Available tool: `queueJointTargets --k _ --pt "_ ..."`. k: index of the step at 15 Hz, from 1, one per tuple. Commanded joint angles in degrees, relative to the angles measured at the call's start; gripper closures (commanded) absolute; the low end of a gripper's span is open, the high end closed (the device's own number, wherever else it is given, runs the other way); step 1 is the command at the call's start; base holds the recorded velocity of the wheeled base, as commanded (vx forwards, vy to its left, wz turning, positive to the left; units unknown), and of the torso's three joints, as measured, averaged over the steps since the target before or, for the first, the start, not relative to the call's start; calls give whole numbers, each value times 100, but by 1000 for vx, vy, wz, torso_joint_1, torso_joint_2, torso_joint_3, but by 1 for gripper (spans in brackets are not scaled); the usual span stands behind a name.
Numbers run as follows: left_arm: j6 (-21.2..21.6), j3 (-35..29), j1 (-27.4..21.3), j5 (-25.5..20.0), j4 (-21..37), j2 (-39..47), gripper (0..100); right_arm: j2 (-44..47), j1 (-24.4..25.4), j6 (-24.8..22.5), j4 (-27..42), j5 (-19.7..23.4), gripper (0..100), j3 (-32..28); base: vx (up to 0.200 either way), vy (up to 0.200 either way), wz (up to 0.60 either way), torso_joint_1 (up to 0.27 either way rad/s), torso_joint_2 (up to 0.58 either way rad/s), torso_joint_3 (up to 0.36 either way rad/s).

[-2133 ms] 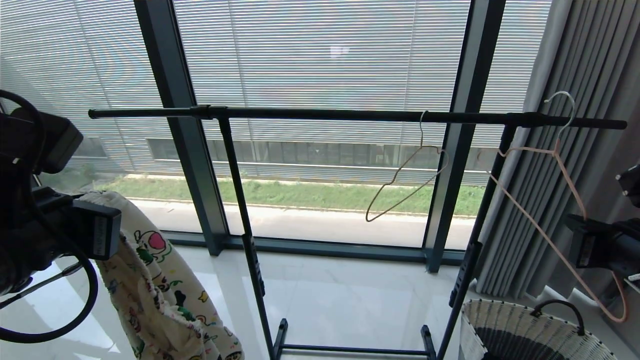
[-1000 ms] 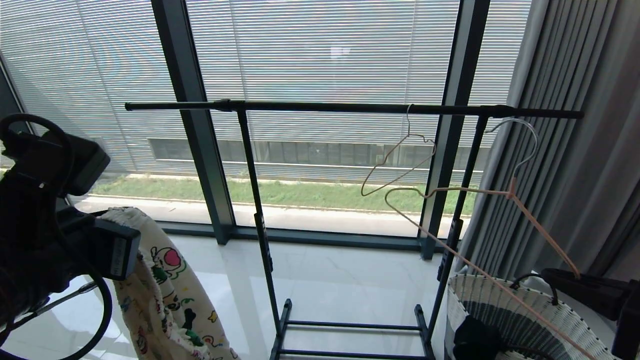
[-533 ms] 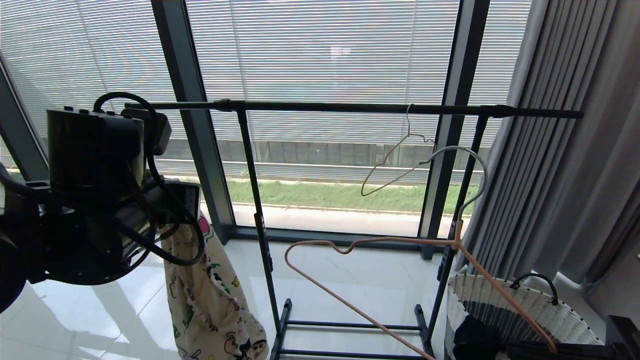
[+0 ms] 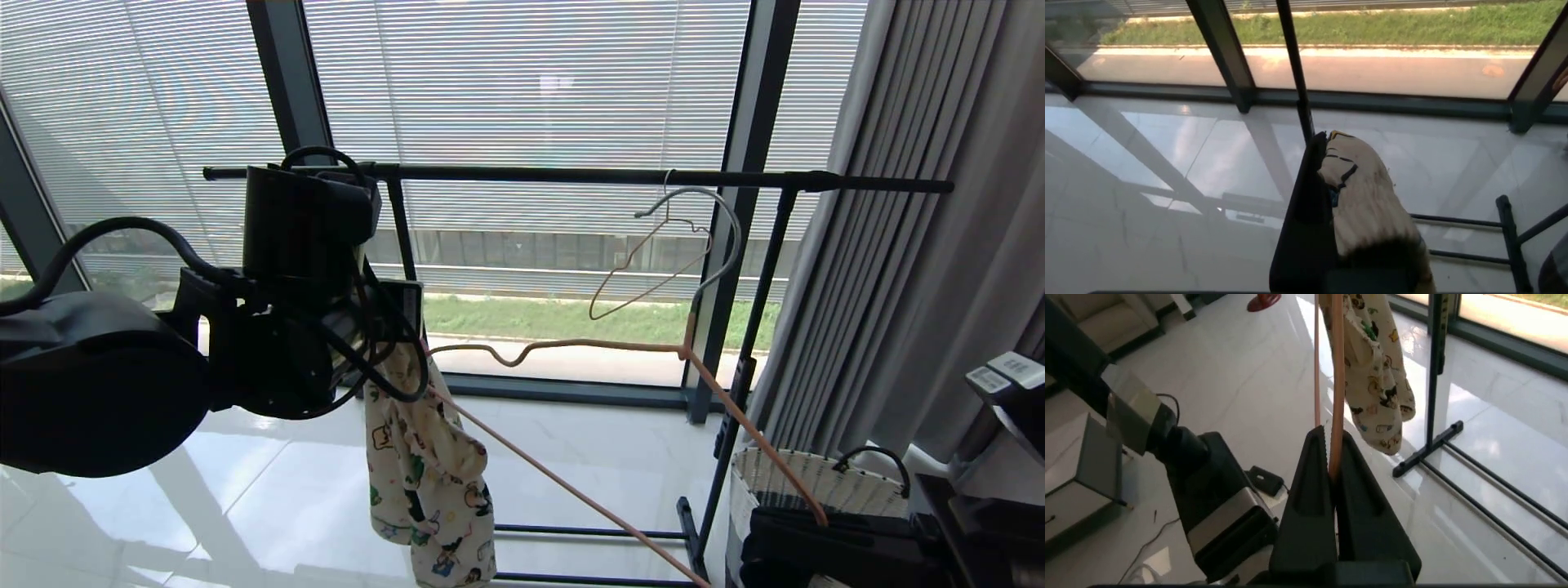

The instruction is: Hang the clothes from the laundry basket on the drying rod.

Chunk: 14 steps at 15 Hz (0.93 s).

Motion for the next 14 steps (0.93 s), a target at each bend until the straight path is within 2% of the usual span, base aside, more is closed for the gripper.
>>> queueJointTargets --k 1,3,7,11,14 --pt "-4 -33 -16 0 -4 4 100 769 -11 -10 -406 -14 100 -17 0 0 0 0 0 0" --pt "-13 -25 -69 9 -4 -23 100 1015 -55 -28 -766 -40 100 -26 0 0 0 0 0 0" --pt "-13 -33 -341 18 -4 -23 100 1182 -73 -45 -889 -75 100 -79 0 0 0 0 0 0" --pt "-13 -42 -385 396 -144 4 100 1542 -55 -71 -1443 -629 100 -96 0 0 0 0 0 0" --pt "-4 -51 -596 396 -206 -14 100 1727 121 -107 -1557 -664 100 -360 0 0 0 0 0 0"
